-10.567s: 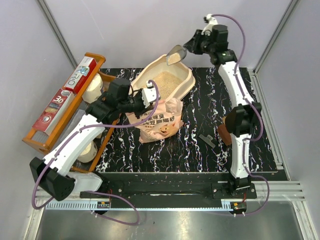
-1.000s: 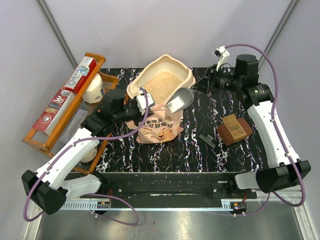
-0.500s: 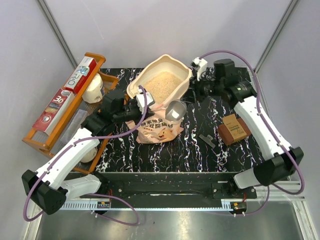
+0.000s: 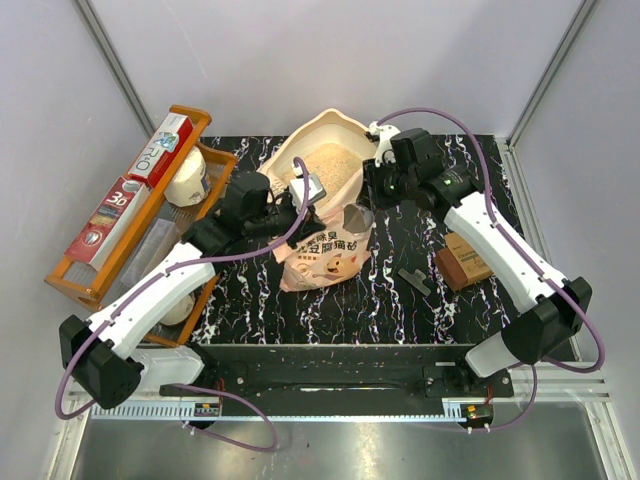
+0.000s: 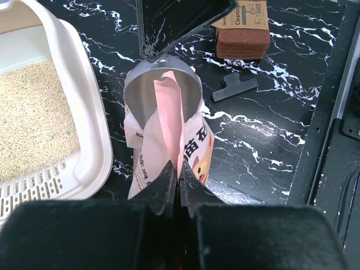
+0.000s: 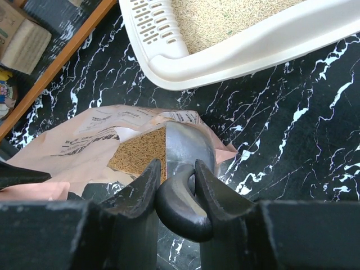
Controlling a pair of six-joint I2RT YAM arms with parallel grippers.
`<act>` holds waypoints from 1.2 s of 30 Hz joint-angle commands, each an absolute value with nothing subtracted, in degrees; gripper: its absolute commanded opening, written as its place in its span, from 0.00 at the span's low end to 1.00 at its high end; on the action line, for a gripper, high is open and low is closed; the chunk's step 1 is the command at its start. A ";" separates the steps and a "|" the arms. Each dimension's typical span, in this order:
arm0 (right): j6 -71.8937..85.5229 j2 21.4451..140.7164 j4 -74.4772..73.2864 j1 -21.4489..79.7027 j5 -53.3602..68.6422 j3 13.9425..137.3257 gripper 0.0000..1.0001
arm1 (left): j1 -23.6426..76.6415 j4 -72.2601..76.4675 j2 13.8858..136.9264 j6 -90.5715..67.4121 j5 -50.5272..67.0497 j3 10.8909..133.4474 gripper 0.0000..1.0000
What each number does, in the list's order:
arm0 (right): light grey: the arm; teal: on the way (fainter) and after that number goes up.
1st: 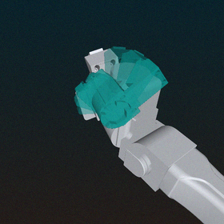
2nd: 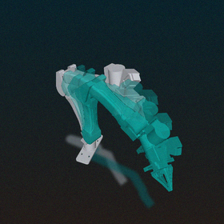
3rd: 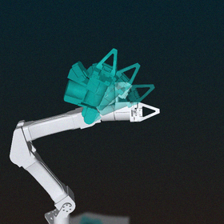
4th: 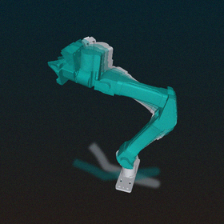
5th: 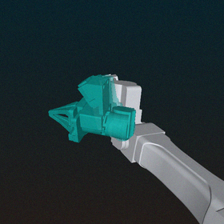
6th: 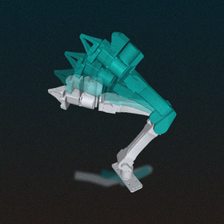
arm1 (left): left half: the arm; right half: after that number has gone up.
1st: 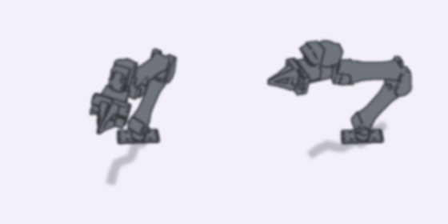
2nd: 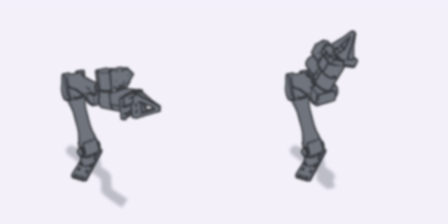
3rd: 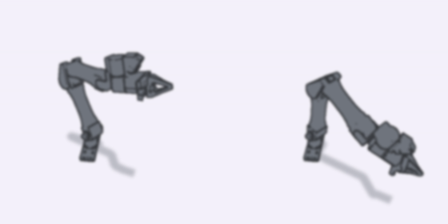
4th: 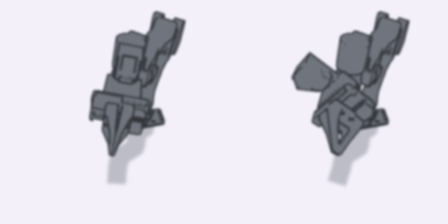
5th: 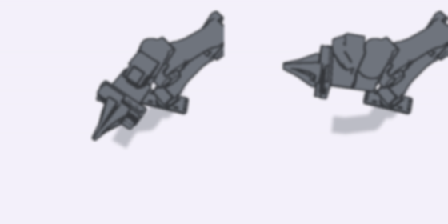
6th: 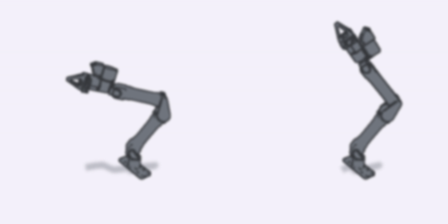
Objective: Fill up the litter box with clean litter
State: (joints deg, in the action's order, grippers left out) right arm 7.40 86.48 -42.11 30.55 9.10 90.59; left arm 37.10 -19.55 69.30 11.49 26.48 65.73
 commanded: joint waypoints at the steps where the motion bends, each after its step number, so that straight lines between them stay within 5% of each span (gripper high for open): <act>1: 7.03 85.34 -37.62 30.76 0.44 89.13 0.00 | 37.97 -10.11 68.38 9.58 29.53 71.36 0.00; 20: 13.79 89.03 -30.77 32.52 7.37 75.06 0.00 | 38.23 -11.78 69.26 14.68 29.88 72.60 0.00; 28: 23.79 93.69 -23.31 30.59 28.63 76.47 0.00 | 38.23 -15.29 70.05 20.03 28.74 73.48 0.00; 36: 40.57 93.69 -5.93 18.30 46.56 70.15 0.00 | 38.23 -21.00 71.63 24.34 27.07 76.11 0.00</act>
State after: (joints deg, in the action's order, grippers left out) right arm 26.44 94.48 -19.88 24.34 33.01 73.19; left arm 37.69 -24.71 72.55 21.39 25.63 70.37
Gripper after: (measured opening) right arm 0.321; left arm 0.038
